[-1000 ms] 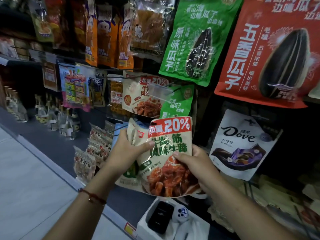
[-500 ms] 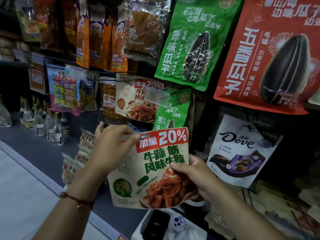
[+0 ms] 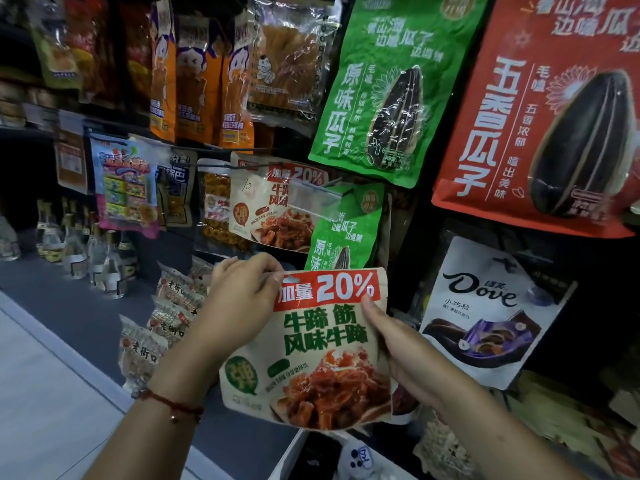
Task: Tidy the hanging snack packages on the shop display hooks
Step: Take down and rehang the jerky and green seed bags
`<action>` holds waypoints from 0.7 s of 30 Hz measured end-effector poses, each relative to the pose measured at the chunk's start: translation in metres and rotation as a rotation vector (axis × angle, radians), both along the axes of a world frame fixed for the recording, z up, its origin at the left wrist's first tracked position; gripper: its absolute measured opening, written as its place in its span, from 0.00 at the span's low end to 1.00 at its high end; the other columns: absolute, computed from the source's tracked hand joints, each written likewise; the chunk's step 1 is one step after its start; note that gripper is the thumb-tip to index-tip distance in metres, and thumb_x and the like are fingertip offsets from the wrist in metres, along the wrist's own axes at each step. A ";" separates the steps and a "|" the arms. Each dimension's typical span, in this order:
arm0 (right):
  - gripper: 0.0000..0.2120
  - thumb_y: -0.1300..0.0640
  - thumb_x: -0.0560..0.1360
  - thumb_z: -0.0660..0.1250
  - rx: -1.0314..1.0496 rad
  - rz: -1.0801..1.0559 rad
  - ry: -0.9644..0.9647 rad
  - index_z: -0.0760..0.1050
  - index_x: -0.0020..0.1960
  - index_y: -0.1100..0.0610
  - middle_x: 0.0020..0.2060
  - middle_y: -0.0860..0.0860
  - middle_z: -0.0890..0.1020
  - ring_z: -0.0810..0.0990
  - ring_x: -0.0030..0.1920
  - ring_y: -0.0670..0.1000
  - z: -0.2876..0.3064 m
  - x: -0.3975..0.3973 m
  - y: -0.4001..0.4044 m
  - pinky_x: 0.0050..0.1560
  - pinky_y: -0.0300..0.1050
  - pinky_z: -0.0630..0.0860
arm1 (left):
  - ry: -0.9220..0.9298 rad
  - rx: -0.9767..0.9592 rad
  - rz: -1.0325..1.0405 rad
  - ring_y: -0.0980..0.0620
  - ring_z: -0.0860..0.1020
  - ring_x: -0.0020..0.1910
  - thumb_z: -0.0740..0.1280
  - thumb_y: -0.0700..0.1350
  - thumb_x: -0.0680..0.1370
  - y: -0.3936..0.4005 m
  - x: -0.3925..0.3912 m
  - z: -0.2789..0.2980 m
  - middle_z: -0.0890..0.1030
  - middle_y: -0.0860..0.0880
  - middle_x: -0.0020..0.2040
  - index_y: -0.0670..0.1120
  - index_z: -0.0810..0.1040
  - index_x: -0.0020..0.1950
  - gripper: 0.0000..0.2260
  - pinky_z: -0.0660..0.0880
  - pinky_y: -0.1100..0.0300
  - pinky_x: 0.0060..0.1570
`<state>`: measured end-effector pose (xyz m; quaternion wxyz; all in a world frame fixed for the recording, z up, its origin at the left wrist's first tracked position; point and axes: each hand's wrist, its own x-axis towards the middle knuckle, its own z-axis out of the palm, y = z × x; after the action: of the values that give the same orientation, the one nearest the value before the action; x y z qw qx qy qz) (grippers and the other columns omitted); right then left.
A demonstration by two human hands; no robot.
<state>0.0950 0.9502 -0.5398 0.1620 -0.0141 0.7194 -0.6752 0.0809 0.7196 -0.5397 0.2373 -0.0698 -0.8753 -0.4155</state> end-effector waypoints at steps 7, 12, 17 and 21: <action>0.04 0.57 0.78 0.69 0.033 -0.278 0.301 0.82 0.51 0.54 0.45 0.53 0.88 0.87 0.42 0.49 0.004 -0.009 -0.001 0.42 0.44 0.82 | -0.060 0.004 0.012 0.48 0.76 0.54 0.63 0.53 0.81 0.006 -0.009 -0.001 0.79 0.59 0.45 0.60 0.76 0.43 0.08 0.75 0.41 0.56; 0.04 0.61 0.76 0.72 -0.079 -0.296 0.305 0.80 0.50 0.58 0.43 0.55 0.87 0.87 0.44 0.55 0.006 -0.027 -0.003 0.48 0.54 0.83 | -0.070 -0.029 -0.044 0.49 0.78 0.53 0.61 0.61 0.76 0.014 -0.034 0.001 0.80 0.59 0.45 0.61 0.77 0.44 0.08 0.77 0.42 0.53; 0.05 0.60 0.74 0.73 -0.094 -0.285 0.259 0.80 0.49 0.58 0.42 0.56 0.87 0.87 0.43 0.57 0.016 -0.047 0.000 0.50 0.56 0.82 | 0.003 0.001 -0.064 0.51 0.75 0.54 0.59 0.66 0.72 0.016 -0.050 0.011 0.78 0.60 0.46 0.63 0.76 0.44 0.11 0.76 0.43 0.53; 0.09 0.51 0.75 0.72 0.047 -0.318 0.386 0.79 0.54 0.47 0.47 0.50 0.87 0.87 0.45 0.50 0.035 -0.043 -0.003 0.47 0.51 0.83 | 0.003 -0.022 -0.033 0.53 0.72 0.55 0.61 0.59 0.78 0.011 -0.048 0.012 0.76 0.61 0.47 0.61 0.75 0.44 0.06 0.72 0.48 0.55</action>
<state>0.0520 0.9474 -0.5051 -0.0862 -0.0256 0.7458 -0.6601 0.0334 0.7310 -0.5276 0.2308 -0.0874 -0.8782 -0.4096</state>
